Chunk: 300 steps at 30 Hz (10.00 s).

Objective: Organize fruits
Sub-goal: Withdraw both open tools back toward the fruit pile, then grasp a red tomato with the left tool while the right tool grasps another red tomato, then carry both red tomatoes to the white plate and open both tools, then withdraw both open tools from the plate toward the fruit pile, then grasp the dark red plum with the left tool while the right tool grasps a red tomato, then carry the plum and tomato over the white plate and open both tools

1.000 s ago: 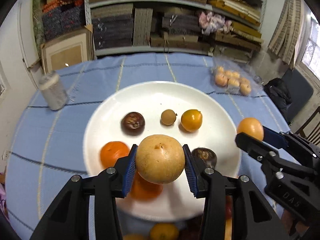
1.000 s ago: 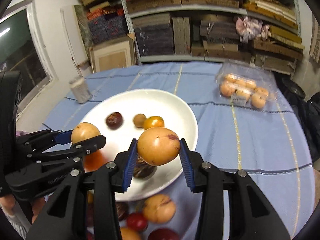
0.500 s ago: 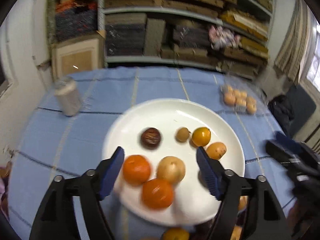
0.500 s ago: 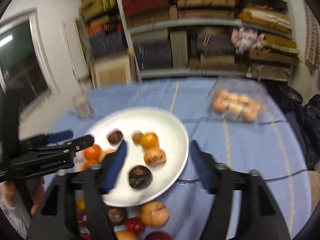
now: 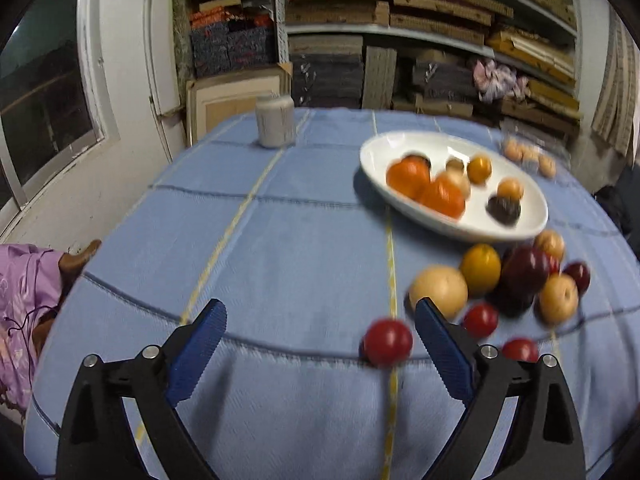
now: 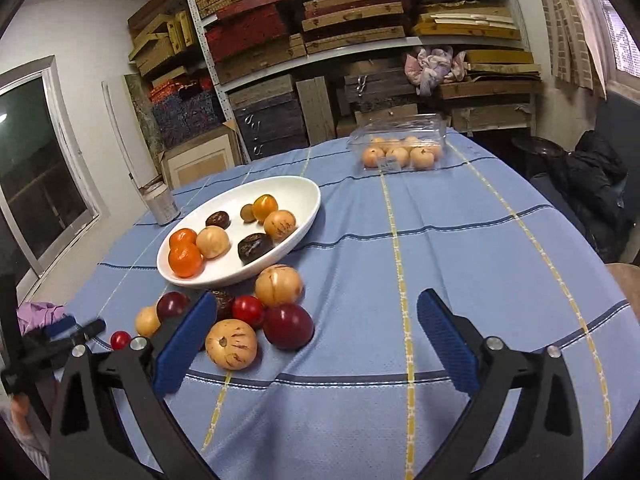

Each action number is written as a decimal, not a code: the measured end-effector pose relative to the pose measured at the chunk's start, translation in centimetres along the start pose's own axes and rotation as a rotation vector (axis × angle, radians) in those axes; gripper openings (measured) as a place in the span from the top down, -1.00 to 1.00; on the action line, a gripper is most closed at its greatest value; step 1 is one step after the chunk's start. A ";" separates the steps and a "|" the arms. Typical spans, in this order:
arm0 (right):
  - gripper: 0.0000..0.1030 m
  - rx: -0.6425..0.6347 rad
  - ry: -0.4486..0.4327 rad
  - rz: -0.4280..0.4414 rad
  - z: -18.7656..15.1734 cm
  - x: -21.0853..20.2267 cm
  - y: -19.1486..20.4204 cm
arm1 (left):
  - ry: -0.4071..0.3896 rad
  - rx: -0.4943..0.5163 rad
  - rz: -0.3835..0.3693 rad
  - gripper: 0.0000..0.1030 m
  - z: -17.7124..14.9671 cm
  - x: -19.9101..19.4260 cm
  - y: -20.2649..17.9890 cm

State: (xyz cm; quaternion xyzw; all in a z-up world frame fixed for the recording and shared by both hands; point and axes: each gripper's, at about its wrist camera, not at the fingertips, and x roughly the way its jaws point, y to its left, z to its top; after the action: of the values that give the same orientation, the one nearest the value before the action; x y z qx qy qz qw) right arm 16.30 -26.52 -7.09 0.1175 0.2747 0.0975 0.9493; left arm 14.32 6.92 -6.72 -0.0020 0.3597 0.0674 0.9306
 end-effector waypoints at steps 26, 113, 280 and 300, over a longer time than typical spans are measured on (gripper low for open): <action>-0.91 0.042 0.055 0.000 -0.3 1.4 -0.5 | 0.069 0.101 -0.165 0.06 -1.0 2.2 -2.8; 0.41 -0.194 -0.026 0.232 7.8 -3.3 8.2 | -0.085 0.112 -0.192 0.42 9.3 -2.3 -8.0; 0.48 -0.153 0.297 0.291 -5.2 2.5 8.5 | -0.076 0.027 -0.075 0.24 -1.5 -2.0 -2.9; 0.48 -0.138 0.141 0.273 2.3 -0.5 6.9 | -0.102 0.036 -0.084 0.24 4.6 -1.1 -5.0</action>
State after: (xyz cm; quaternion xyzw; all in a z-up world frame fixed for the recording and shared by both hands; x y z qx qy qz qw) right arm 16.32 -20.43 -3.00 0.0813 0.3146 0.2521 0.9115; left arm 17.20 2.08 -2.82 0.0032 0.3125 0.0218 0.9497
